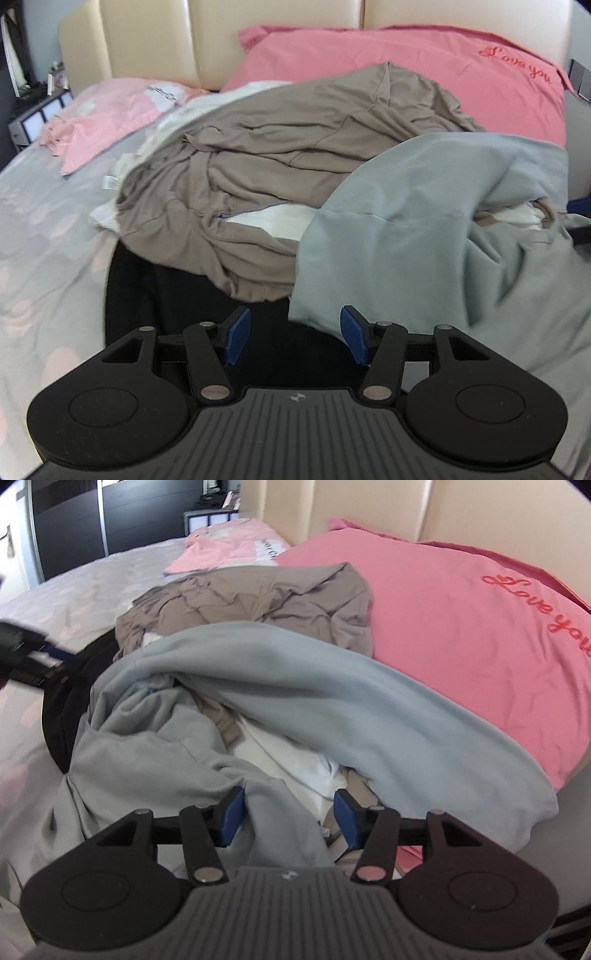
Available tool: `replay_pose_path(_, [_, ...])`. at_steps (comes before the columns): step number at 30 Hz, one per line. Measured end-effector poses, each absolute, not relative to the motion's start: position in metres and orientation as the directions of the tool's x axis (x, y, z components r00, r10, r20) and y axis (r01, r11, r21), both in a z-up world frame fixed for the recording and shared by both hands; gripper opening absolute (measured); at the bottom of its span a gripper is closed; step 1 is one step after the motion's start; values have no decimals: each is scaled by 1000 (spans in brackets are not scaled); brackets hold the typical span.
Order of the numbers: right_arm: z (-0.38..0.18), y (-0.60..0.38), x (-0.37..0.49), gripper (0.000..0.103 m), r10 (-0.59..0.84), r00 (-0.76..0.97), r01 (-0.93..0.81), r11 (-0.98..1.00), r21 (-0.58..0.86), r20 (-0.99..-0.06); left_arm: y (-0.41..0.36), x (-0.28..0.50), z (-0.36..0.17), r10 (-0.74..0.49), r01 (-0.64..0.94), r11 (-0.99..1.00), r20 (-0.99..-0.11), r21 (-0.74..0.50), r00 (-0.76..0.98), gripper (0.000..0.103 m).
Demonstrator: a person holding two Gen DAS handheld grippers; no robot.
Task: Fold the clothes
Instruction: 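Grasp the grey-green shirt edge with the left gripper, then lift the grey-green shirt with both grippers and shake it out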
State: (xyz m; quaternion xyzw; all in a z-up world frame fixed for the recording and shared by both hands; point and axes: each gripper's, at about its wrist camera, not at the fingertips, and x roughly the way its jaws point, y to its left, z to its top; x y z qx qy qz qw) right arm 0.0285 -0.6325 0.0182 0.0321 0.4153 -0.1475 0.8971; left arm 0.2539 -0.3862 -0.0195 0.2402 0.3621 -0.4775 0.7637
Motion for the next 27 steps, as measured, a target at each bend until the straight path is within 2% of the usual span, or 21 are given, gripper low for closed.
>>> replay_pose_path(4, [13,-637,32,55,-202,605,273,961,-38,-770,-408,272,-38,-536,916,400,-817,-22,214,52])
replay_pose_path(5, [11,-638,33,53,-192,602,271,962,-27,-775,-412,275,-43,-533,916,400,-821,-32,204,52])
replay_pose_path(7, [9,-640,34,42,-165,599,263,965,-2,-784,-416,279,-51,-535,908,413,-827,-74,176,51])
replay_pose_path(9, [10,-637,33,25,-142,605,242,970,11,-783,-415,277,-55,-551,905,412,-820,-106,155,39])
replay_pose_path(10, [12,-634,33,22,-151,609,231,973,-8,-779,-414,275,-56,-561,904,410,-815,-119,147,29])
replay_pose_path(12, [19,-626,33,17,-183,615,218,974,-57,-767,-411,270,-55,-567,905,409,-809,-115,154,22])
replay_pose_path(14, [26,-619,33,14,-217,624,215,971,-102,-751,-408,264,-50,-564,901,422,-807,-100,175,8])
replay_pose_path(18, [44,-605,31,12,-282,650,217,959,-183,-706,-400,253,-32,-553,878,474,-798,-66,238,3])
replay_pose_path(24, [79,-576,18,9,-381,701,244,923,-299,-603,-369,238,25,-560,827,562,-745,-19,364,3])
replay_pose_path(27, [102,-564,11,8,-411,735,281,908,-309,-540,-342,233,60,-582,782,621,-699,-51,416,3])
